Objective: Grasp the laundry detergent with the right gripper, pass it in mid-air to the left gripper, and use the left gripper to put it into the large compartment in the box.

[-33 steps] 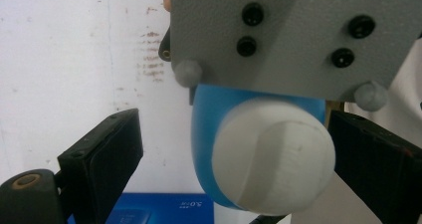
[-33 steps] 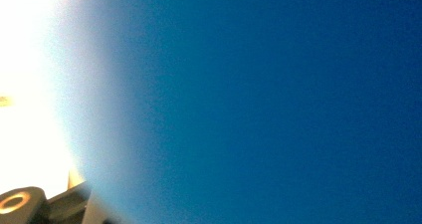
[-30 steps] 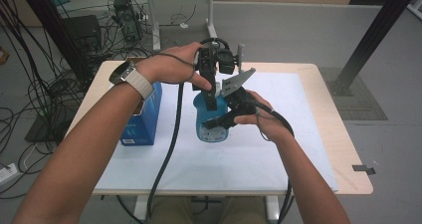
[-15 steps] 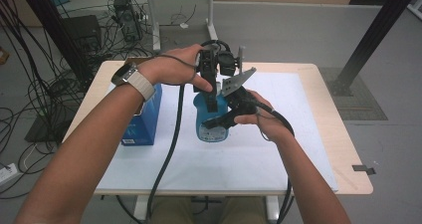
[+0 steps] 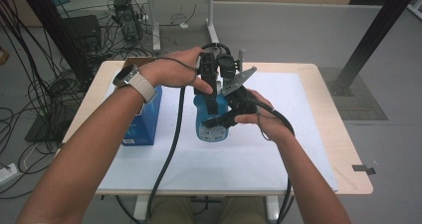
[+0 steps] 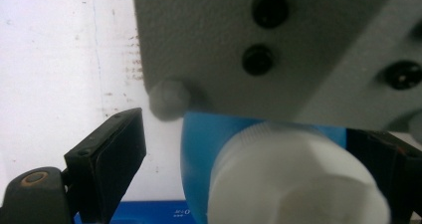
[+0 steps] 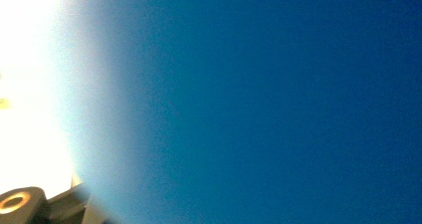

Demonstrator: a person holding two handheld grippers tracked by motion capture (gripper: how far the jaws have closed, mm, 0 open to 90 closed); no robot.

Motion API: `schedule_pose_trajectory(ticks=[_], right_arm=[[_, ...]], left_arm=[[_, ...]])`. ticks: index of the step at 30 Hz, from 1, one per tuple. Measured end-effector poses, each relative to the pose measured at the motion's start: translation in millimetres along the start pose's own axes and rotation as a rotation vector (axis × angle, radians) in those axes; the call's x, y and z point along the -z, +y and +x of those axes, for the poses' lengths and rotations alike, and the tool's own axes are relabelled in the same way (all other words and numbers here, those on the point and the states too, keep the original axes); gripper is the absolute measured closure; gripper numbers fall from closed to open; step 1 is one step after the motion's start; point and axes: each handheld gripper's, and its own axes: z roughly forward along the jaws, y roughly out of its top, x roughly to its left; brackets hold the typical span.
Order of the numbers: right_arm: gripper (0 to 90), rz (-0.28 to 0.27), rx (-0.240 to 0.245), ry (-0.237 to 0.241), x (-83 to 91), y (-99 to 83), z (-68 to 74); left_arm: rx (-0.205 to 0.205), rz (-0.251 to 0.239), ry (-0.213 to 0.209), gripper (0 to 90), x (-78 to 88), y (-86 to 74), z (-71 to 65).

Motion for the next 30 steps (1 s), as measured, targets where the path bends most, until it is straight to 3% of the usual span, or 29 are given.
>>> schedule_pose_trajectory(ticks=[10,15,30], right_arm=[[43.8,-0.006,0.022,0.003,-0.3,2.2,0.4],[43.8,-0.008,0.005,-0.003,0.0,2.9,2.0],[43.8,-0.007,0.021,0.002,0.3,3.5,1.5]], left_arm=[[-0.003,-0.005,-0.005,14.1,-0.7,-1.2,-0.9],[-0.006,-0.005,-0.009,14.7,-1.6,-0.9,-1.4],[-0.01,-0.005,-0.022,17.5,-4.9,-0.6,-1.8]])
